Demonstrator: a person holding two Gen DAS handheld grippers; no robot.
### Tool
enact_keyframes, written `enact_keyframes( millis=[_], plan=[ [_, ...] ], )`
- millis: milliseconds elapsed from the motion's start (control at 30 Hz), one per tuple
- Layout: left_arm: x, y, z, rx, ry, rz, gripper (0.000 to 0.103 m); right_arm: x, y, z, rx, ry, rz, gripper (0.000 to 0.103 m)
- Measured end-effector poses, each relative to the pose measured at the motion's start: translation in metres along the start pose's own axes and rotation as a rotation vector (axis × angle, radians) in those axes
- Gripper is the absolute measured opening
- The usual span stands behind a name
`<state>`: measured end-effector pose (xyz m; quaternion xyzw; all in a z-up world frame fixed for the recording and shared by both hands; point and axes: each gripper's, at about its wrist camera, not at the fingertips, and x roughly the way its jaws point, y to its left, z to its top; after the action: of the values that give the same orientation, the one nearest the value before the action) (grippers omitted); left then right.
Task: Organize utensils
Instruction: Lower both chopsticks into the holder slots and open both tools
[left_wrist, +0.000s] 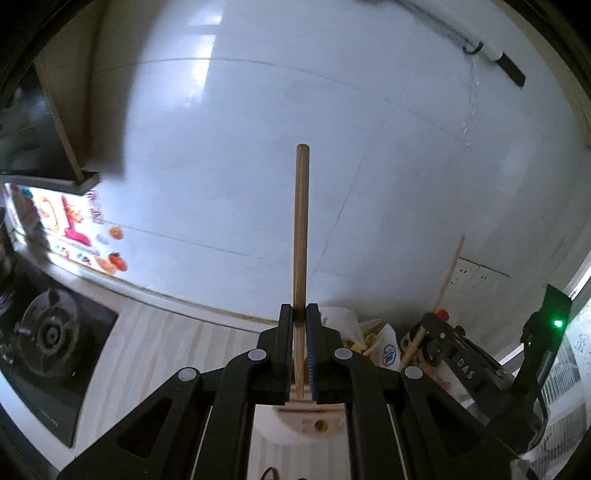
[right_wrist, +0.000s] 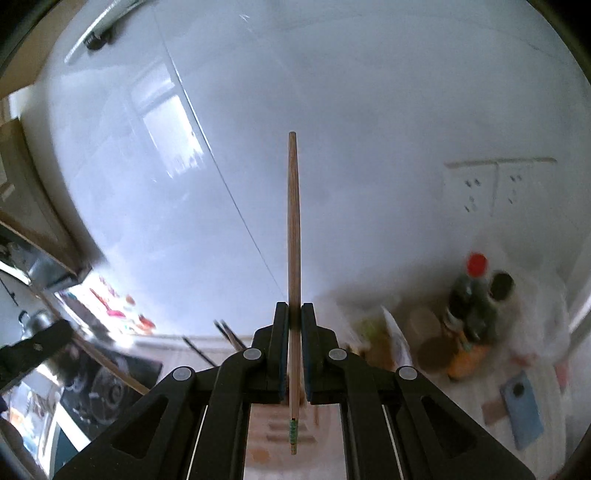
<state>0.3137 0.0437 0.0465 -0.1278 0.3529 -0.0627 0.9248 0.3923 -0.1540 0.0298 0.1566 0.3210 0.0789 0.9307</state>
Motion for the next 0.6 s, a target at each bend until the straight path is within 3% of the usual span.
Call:
enact_keyframes(
  millis=[133, 367, 533, 600],
  plan=[
    [0.040, -0.006, 0.005, 0.011, 0.058, -0.017, 0.004, 0.019, 0.010, 0.007, -0.017, -0.061, 0.008, 0.007],
    [0.098, -0.003, -0.006, 0.027, 0.163, 0.008, 0.004, 0.057, 0.017, -0.008, -0.054, -0.074, -0.007, 0.007],
    [0.106, 0.000, -0.011, 0.020, 0.218, 0.026, 0.006, 0.068, 0.016, -0.020, -0.077, -0.009, 0.006, 0.007],
    [0.097, 0.000, -0.008, 0.017, 0.193, 0.037, 0.008, 0.069, 0.014, -0.019, -0.072, 0.024, 0.012, 0.009]
  ],
)
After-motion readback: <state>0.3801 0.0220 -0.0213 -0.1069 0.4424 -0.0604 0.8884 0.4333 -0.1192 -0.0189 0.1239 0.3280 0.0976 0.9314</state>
